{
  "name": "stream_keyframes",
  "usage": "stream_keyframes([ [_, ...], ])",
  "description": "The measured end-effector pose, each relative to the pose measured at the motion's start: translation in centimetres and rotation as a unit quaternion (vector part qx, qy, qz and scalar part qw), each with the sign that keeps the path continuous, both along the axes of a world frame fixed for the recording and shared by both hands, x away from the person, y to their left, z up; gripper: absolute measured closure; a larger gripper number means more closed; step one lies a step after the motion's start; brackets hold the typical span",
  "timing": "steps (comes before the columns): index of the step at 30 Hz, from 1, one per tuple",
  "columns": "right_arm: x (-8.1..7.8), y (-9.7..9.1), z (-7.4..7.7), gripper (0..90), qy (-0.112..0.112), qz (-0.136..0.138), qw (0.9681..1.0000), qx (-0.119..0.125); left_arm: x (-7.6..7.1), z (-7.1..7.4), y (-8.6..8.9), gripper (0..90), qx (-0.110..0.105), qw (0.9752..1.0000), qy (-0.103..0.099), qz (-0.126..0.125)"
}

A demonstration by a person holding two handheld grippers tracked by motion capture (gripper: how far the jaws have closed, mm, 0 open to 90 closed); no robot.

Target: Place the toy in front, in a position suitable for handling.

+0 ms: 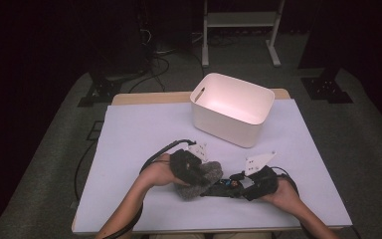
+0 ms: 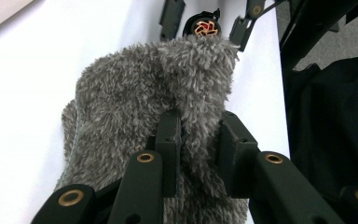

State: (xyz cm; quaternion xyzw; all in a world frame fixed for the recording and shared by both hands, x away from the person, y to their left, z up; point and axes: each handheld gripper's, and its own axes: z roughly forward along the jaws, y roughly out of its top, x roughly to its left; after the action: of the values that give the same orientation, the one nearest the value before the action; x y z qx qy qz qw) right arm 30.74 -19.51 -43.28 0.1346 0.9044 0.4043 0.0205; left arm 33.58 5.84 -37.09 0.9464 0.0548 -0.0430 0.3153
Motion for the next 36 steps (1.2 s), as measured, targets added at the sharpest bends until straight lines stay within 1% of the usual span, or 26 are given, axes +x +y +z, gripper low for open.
stream_keyframes([
  [1, -0.1, -0.1, -0.4, 60.8, 0.0, 0.002, 1.0, -0.005, 0.0, 0.0, -0.1, 75.1, 0.0, 1.0, 0.0, -0.001],
  [2, -0.1, -0.1, -0.4, 60.8, 0.0, 0.002, 1.0, -0.005, -0.1, 0.1, -0.1, 75.1, 0.002, 1.0, -0.001, -0.005],
  [4, -0.1, 0.0, -0.4, 63.7, 0.008, 0.011, 0.9999, -0.004, -0.2, 0.2, -0.4, 80.3, 0.003, 0.9999, -0.005, -0.012],
  [5, -0.1, 0.1, -0.3, 64.0, 0.009, 0.012, 0.9999, -0.005, -0.3, 0.2, -0.6, 80.9, 0.005, 0.9998, -0.008, -0.017],
  [6, -0.2, 0.1, -0.3, 64.0, 0.003, 0.015, 0.9999, -0.005, -0.4, 0.3, -1.1, 81.0, 0.006, 0.9997, -0.009, -0.023],
  [7, -0.2, 0.2, -0.3, 64.0, -0.001, 0.014, 0.9999, -0.006, -0.4, 0.3, -1.1, 81.4, 0.006, 0.9997, -0.009, -0.023],
  [8, -0.2, 0.2, -0.3, 64.0, -0.001, 0.014, 0.9999, -0.006, -0.4, 0.3, -1.5, 81.4, 0.008, 0.9995, -0.009, -0.029],
  [11, -0.3, 0.7, -0.3, 63.9, -0.013, 0.016, 0.9998, -0.005, -0.6, 0.3, -3.2, 81.3, 0.011, 0.9988, -0.01, -0.046],
  [13, -0.3, 1.3, -0.3, 63.9, -0.013, 0.019, 0.9997, -0.001, -0.8, 0.4, -4.8, 81.2, 0.015, 0.9978, -0.011, -0.064],
  [14, -0.3, 1.6, -0.2, 63.9, -0.017, 0.021, 0.9996, 0.002, -0.9, 0.3, -5.2, 81.1, 0.018, 0.9975, -0.013, -0.067],
  [15, -0.3, 1.6, -0.2, 64.0, -0.016, 0.022, 0.9996, 0.002, -1.0, 0.3, -5.8, 81.0, 0.028, 0.997, -0.018, -0.07],
  [16, -0.2, 1.4, -0.2, 64.3, -0.012, 0.021, 0.9997, 0.005, -1.0, 0.3, -5.8, 81.0, 0.028, 0.997, -0.018, -0.07],
  [17, -0.1, 1.3, -0.3, 64.4, -0.009, 0.02, 0.9997, 0.009, -0.9, 0.4, -5.5, 80.9, 0.036, 0.997, -0.024, -0.065],
  [19, -0.1, 1.2, -0.3, 64.6, -0.006, 0.02, 0.9997, 0.011, -0.8, 0.5, -5.2, 80.9, 0.042, 0.9968, -0.026, -0.062],
  [20, -0.1, 1.1, -0.3, 64.7, -0.005, 0.02, 0.9997, 0.012, -0.8, 0.6, -4.3, 80.6, 0.052, 0.9967, -0.032, -0.053],
  [21, -0.1, 1.1, -0.3, 64.7, -0.005, 0.02, 0.9997, 0.012, -0.8, 0.6, -4.3, 80.4, 0.052, 0.9967, -0.032, -0.053],
  [23, 0.1, 1.1, -0.4, 64.6, -0.005, 0.021, 0.9997, 0.013, -0.7, 0.9, -2.7, 80.4, 0.059, 0.997, -0.037, -0.034],
  [25, 0.1, 1.1, -0.4, 64.6, -0.005, 0.021, 0.9997, 0.012, -0.6, 0.9, -2.3, 80.4, 0.059, 0.9971, -0.036, -0.031],
  [26, 0.1, 1.2, -0.4, 64.5, -0.007, 0.02, 0.9997, 0.012, -0.5, 0.9, -2.1, 80.5, 0.054, 0.9976, -0.03, -0.031],
  [28, 0.1, 1.4, -0.4, 64.3, -0.011, 0.021, 0.9997, 0.011, -0.6, 0.8, -2.3, 80.5, 0.049, 0.9979, -0.026, -0.033],
  [30, 0.2, 1.5, -0.4, 64.1, -0.009, 0.019, 0.9997, 0.013, -0.7, 0.7, -3.0, 80.5, 0.044, 0.9979, -0.024, -0.041],
  [31, 0.2, 1.5, -0.4, 64.1, -0.007, 0.019, 0.9997, 0.013, -0.7, 0.5, -4.1, 80.5, 0.039, 0.9976, -0.022, -0.052],
  [32, 0.2, 1.5, -0.4, 64.1, -0.007, 0.019, 0.9997, 0.013, -0.7, 0.5, -4.1, 80.4, 0.039, 0.9976, -0.022, -0.052],
  [33, 0.3, 1.5, -0.4, 64.0, -0.002, 0.018, 0.9997, 0.016, -0.6, 0.4, -5.3, 80.4, 0.035, 0.9974, -0.02, -0.06],
  [34, 0.3, 1.5, -0.4, 64.0, -0.002, 0.018, 0.9997, 0.017, -0.6, 0.4, -5.3, 80.3, 0.035, 0.9974, -0.02, -0.06],
  [36, 0.3, 1.4, -0.5, 64.0, -0.001, 0.017, 0.9997, 0.018, -0.6, 0.3, -6.2, 80.0, 0.029, 0.9972, -0.011, -0.068],
])
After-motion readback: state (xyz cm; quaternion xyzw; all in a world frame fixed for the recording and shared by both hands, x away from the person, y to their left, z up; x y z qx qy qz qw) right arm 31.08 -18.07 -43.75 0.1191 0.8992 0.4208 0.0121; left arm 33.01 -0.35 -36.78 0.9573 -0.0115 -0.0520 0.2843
